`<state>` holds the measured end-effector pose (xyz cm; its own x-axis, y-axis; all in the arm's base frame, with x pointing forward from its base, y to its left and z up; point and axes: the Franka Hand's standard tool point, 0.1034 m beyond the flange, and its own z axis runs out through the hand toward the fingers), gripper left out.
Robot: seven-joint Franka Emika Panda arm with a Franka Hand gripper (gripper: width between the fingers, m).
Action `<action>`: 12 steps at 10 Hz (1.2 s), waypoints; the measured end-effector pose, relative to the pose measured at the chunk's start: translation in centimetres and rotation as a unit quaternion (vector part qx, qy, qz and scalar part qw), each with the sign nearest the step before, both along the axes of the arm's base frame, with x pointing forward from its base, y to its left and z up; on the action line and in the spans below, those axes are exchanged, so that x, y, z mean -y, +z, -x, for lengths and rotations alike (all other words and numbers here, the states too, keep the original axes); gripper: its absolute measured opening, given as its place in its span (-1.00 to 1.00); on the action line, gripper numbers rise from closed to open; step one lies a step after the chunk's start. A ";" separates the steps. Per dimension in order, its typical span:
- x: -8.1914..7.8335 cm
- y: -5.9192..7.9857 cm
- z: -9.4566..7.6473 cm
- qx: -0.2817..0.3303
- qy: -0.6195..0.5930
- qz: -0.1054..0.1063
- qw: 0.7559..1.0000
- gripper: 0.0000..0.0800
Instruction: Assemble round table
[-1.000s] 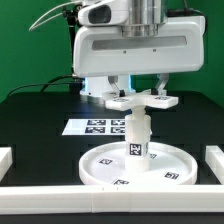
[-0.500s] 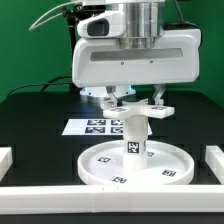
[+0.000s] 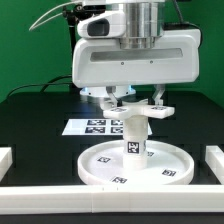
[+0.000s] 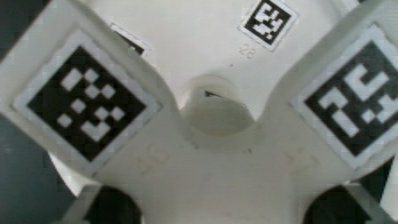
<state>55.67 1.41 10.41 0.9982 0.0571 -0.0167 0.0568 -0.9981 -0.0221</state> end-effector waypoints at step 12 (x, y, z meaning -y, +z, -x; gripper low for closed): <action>-0.9 -0.2 0.0 -0.013 -0.349 -0.026 0.937 0.12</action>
Offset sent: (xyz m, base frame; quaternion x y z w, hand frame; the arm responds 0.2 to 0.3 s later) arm 0.0000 0.0000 0.0000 0.0000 0.0000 0.0000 1.0000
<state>55.69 2.36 10.25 0.7923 -0.6075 -0.0569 -0.6101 -0.7897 -0.0646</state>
